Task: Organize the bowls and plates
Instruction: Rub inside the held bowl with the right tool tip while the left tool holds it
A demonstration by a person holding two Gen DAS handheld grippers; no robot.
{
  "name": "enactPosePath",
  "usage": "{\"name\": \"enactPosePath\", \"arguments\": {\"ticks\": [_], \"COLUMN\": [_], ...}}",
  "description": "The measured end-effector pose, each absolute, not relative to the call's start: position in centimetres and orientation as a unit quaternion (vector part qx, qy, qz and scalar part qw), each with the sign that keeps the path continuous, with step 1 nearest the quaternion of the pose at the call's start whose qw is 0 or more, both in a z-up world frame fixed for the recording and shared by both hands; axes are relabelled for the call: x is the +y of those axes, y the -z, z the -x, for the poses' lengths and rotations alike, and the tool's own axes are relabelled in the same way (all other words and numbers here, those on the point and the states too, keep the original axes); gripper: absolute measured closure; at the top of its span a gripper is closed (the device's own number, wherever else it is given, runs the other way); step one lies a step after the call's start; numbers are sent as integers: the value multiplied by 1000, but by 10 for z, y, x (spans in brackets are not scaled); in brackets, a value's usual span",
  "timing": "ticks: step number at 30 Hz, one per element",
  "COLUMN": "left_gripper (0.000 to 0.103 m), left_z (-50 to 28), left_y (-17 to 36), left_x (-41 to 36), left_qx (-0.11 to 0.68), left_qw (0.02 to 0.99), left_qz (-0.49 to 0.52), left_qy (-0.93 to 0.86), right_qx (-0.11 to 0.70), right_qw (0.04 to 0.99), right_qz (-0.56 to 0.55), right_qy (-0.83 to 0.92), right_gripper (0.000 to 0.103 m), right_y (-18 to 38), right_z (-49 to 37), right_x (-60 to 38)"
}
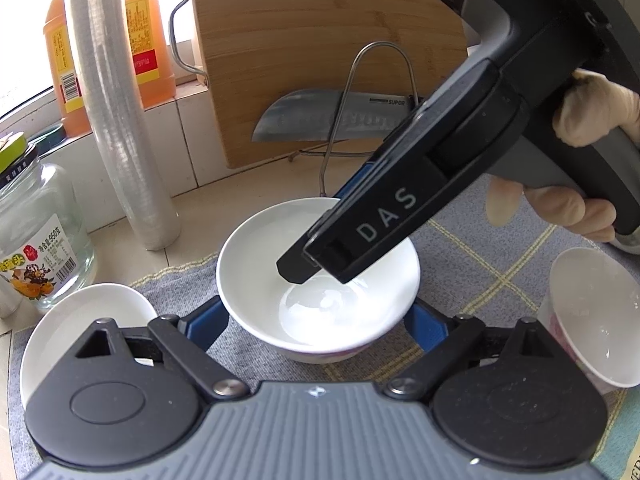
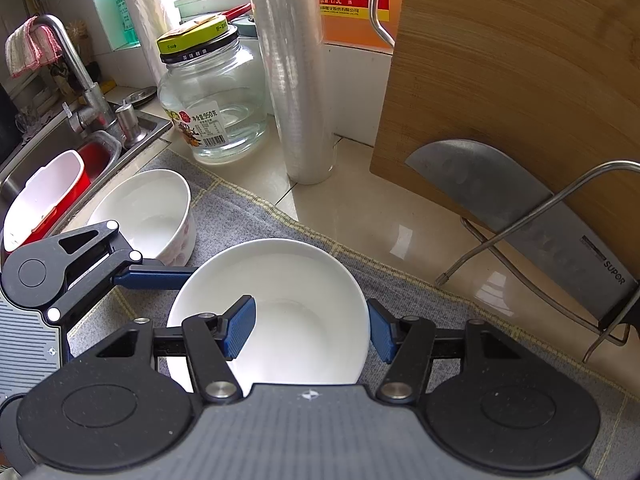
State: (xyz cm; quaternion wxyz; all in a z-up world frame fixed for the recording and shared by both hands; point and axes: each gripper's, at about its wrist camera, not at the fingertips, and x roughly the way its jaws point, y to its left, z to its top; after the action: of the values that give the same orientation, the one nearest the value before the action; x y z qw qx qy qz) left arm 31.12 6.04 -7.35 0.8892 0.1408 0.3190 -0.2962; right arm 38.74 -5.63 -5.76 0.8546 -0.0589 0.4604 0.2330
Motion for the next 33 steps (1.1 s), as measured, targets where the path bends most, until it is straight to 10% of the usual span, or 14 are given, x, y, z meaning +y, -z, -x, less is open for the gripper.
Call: {"name": "enactPosePath", "arguments": {"ticks": [33], "left_gripper": [10], "left_z": [-242], "left_y": [25], "left_x": [67], "left_qx": [332], "left_qw": [877], "left_qz": [-130], "left_qy": [322], "right_qx": [440], "right_qw": [864], "right_qz": [51], "right_qy": [-239], "right_gripper": [37], "right_y": [13], "right_z": [-309], "right_x": [-58]}}
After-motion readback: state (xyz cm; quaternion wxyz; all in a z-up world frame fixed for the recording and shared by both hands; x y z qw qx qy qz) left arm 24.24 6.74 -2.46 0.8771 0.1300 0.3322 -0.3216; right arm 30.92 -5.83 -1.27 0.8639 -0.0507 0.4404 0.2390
